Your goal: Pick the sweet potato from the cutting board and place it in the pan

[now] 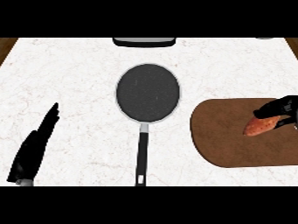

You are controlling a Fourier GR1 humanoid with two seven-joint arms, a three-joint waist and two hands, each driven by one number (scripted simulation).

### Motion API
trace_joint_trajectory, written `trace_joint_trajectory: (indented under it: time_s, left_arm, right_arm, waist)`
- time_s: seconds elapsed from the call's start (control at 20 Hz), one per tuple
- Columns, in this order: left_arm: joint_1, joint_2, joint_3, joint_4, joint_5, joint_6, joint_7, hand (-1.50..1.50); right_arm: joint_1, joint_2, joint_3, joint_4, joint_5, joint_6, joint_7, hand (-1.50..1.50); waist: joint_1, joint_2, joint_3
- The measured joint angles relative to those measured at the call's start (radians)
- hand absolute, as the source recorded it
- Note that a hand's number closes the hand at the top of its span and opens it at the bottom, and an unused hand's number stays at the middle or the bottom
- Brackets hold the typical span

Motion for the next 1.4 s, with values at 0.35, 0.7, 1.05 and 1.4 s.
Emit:
trace_joint_trajectory:
  time_s: [0.35,0.7,1.05,1.4]
  left_arm:
    - [-0.020,0.001,0.004,0.009,0.004,-0.013,-0.003,0.00]
    - [-0.008,-0.006,0.008,0.010,0.002,-0.009,-0.001,0.00]
    - [-0.005,-0.008,0.019,0.022,0.002,-0.019,-0.021,0.00]
    - [-0.028,-0.030,0.014,0.025,-0.020,-0.020,-0.005,0.00]
  right_arm:
    - [-0.024,-0.044,0.232,-0.146,0.223,0.125,-0.283,1.50]
    - [-0.056,-0.114,0.274,-0.259,0.466,-0.110,-0.527,1.50]
    - [-0.137,-0.081,0.249,-0.352,0.598,-0.313,-0.673,1.50]
    - [-0.266,0.096,0.227,-0.311,0.623,-0.320,-0.685,1.50]
  waist:
    - [0.020,0.008,0.011]
    - [0.004,0.006,0.016]
    - [0.008,0.008,0.015]
    - [0.013,0.010,0.015]
